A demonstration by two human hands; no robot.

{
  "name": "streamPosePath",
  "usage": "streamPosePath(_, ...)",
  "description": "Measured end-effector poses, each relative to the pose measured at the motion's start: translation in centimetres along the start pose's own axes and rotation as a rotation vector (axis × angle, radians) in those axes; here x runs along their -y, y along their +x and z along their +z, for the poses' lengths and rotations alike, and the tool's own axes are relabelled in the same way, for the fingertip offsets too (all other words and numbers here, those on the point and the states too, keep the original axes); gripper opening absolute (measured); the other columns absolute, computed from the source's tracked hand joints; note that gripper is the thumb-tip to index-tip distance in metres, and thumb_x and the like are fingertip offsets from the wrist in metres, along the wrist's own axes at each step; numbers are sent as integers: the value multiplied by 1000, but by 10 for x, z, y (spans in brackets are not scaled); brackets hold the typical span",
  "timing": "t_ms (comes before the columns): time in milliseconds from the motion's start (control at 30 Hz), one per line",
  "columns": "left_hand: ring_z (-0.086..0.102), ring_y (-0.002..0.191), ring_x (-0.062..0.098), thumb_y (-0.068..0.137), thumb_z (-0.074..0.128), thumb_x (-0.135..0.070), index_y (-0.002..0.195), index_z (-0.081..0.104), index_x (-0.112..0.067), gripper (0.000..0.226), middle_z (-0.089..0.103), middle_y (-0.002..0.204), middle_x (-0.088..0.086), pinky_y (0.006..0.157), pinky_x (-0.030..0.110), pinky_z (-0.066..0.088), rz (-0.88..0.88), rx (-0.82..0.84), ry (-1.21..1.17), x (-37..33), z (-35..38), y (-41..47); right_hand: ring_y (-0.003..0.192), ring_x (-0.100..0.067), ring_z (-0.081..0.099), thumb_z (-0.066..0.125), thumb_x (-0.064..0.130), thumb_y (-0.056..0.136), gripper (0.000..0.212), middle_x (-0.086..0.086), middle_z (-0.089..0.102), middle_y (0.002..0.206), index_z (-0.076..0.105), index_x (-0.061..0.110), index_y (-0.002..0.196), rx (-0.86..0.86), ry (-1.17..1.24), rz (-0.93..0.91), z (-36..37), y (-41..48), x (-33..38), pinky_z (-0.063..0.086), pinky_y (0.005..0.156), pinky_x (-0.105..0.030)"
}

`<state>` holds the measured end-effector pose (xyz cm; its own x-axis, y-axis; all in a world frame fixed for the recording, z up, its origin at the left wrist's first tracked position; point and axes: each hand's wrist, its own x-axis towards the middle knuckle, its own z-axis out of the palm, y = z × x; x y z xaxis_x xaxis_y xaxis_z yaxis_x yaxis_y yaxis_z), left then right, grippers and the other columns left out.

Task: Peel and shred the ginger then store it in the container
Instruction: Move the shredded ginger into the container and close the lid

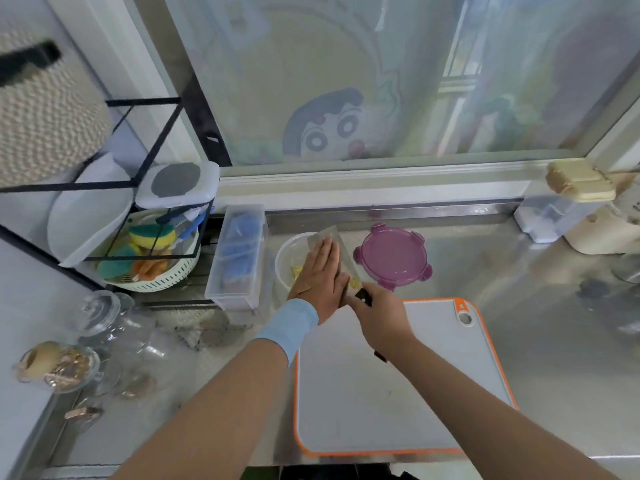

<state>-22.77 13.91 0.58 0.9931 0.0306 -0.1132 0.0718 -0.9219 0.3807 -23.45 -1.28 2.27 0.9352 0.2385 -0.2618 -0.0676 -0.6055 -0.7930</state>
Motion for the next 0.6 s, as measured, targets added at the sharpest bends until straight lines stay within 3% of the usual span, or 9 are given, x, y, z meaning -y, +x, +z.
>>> streamPosePath(133, -22, 144, 10, 104, 14, -41, 153, -13, -15, 62, -22, 159, -1, 119, 30, -10, -64, 47, 21, 20, 2, 28, 60, -17, 49, 62, 30, 96, 25, -4, 58, 72, 57, 10, 82, 15, -81, 21, -2, 41, 13, 40, 51, -29)
streamPosePath(300, -20, 145, 9, 104, 13, -45, 153, -13, -18, 62, -22, 159, -3, 117, 27, -9, -234, 200, 15, 59, 10, 28, 61, -14, 52, 59, 30, 99, 18, -4, 60, 81, 56, 14, 89, 49, -144, 93, -8, 80, 17, 34, 36, -19)
streamPosePath(400, -2, 148, 10, 105, 16, -39, 155, -3, -28, 54, -6, 162, -7, 118, 27, 1, -267, 108, -150, 58, 7, 27, 62, -8, 53, 60, 29, 98, 15, 1, 60, 78, 59, 16, 90, 74, -190, 55, -6, 95, 21, 34, 42, -16)
streamPosePath(467, 22, 145, 16, 105, 20, -35, 154, 8, -37, 50, 16, 160, -8, 117, 33, 20, -311, 32, -283, 54, 2, 33, 64, -10, 53, 61, 27, 97, 14, 1, 60, 76, 59, 15, 88, 79, -184, 38, -2, 102, 22, 37, 48, -18)
streamPosePath(600, 46, 132, 18, 101, 40, -12, 148, 32, -37, 54, 44, 148, -5, 108, 32, 39, -351, -9, -350, 61, -8, 43, 71, -16, 57, 62, 27, 95, 14, 1, 62, 78, 62, 14, 92, 62, -209, 16, 0, 108, 24, 42, 58, -26)
